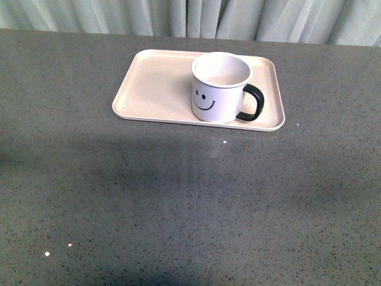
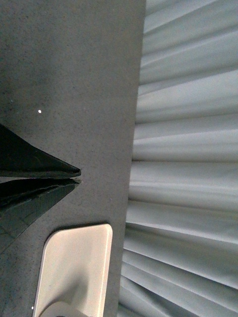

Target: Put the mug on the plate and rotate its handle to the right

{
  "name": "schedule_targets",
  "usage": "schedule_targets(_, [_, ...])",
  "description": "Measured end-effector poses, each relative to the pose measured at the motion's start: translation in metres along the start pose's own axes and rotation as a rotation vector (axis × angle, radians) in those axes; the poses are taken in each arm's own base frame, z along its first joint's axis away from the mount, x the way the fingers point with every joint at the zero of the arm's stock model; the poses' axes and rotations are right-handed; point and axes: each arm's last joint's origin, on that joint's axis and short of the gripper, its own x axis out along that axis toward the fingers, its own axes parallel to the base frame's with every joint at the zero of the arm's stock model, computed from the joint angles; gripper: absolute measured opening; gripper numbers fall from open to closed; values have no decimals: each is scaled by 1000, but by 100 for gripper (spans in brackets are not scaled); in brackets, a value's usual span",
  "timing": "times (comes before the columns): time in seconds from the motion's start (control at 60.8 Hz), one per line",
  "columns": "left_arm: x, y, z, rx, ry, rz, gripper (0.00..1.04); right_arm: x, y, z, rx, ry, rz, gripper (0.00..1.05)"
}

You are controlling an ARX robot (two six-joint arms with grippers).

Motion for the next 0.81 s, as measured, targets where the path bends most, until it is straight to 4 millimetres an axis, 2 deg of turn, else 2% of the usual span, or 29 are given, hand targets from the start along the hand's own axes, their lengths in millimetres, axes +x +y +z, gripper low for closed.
schedule_targets(0.807, [-23, 0, 1, 1, -6, -1, 1, 0, 0, 0, 0, 0, 0, 96])
